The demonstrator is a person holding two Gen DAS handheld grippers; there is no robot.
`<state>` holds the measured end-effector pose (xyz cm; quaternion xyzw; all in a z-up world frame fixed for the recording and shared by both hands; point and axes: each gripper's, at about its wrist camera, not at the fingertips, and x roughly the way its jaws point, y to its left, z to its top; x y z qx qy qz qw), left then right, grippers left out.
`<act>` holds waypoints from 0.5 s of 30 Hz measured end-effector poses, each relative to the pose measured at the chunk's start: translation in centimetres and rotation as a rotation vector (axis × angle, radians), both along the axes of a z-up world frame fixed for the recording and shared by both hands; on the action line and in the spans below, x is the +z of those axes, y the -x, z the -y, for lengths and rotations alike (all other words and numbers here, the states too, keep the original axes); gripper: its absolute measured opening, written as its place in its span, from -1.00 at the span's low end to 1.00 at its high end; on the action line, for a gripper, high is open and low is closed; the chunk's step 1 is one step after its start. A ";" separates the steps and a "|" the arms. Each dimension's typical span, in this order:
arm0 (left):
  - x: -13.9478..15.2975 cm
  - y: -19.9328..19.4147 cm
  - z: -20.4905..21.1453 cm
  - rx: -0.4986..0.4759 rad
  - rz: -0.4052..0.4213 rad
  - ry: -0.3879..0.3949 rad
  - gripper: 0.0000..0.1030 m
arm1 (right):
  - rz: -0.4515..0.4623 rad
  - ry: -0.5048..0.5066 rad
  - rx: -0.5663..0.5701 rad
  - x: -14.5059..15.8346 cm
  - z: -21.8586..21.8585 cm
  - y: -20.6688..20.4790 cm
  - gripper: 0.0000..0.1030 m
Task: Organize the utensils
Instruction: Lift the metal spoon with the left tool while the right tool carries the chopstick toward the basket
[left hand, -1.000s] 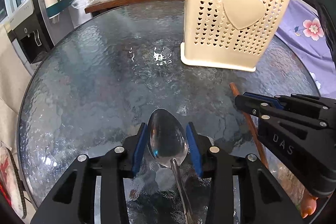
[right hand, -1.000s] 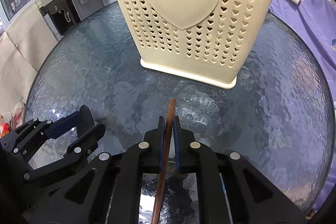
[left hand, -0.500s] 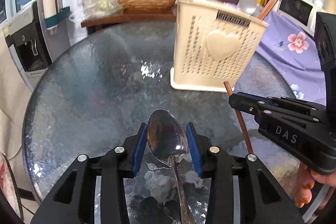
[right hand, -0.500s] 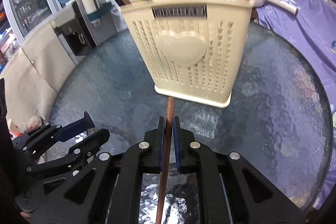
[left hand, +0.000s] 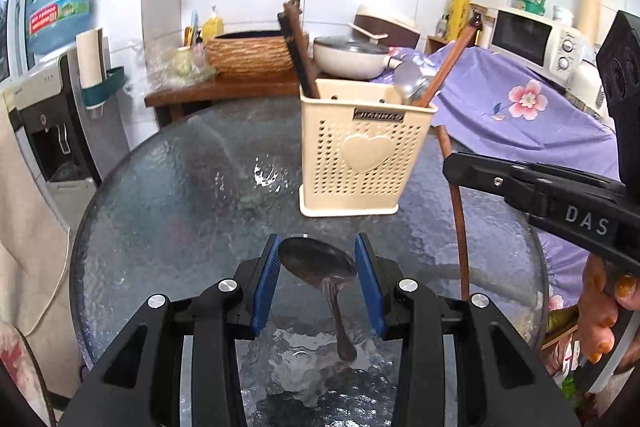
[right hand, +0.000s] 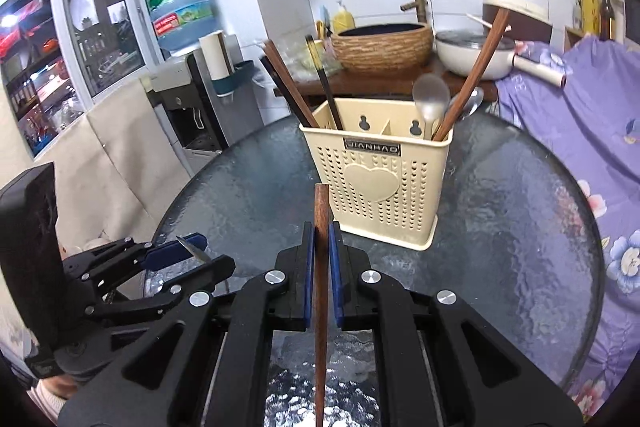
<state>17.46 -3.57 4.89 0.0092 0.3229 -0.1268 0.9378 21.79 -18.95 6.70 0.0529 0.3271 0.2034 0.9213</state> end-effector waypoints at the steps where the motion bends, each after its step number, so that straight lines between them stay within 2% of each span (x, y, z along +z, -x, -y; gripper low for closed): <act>1: 0.2 0.2 0.0 -0.003 0.009 0.000 -0.28 | 0.003 -0.002 0.002 0.2 0.1 0.3 -0.84; 15: 1.9 0.3 0.0 -0.045 0.046 0.006 -0.29 | 0.061 -0.012 0.037 3.5 1.1 2.4 -0.84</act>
